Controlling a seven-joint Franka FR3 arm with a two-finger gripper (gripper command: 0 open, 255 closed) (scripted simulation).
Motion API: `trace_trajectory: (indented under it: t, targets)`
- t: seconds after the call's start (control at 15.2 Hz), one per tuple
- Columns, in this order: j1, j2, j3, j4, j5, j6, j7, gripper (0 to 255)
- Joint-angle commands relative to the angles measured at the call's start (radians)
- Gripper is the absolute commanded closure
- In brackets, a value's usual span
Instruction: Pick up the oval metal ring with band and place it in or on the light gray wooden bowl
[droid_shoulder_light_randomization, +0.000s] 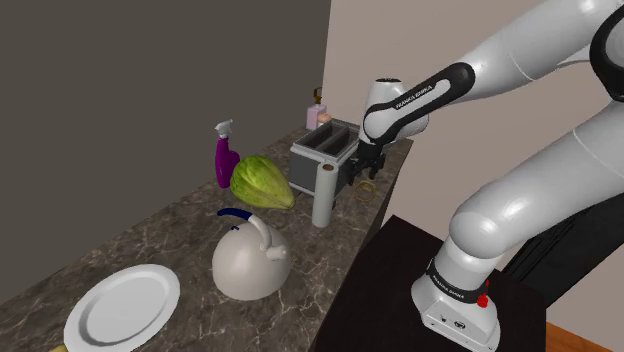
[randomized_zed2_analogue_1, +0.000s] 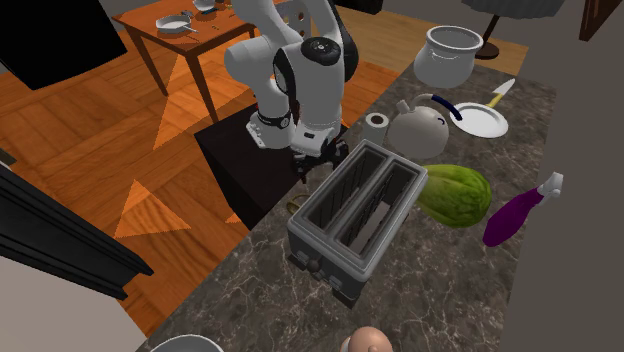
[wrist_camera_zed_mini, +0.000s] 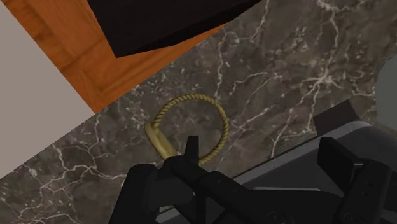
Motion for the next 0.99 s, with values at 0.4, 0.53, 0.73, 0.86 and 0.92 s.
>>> trace_trajectory:
  t: [0.4, 0.53, 0.73, 0.86, 0.92]
  targets:
    - [-0.021, 0.185, -0.024, -0.012, -0.015, 0.214, -0.006, 0]
    - [-0.019, 0.219, -0.026, -0.015, -0.011, 0.250, -0.009, 0]
    - [-0.017, 0.246, -0.028, -0.017, -0.006, 0.279, -0.013, 0]
    - [-0.017, 0.246, -0.028, -0.017, -0.006, 0.279, -0.013, 0]
    - [-0.017, 0.246, -0.028, -0.017, -0.006, 0.279, -0.013, 0]
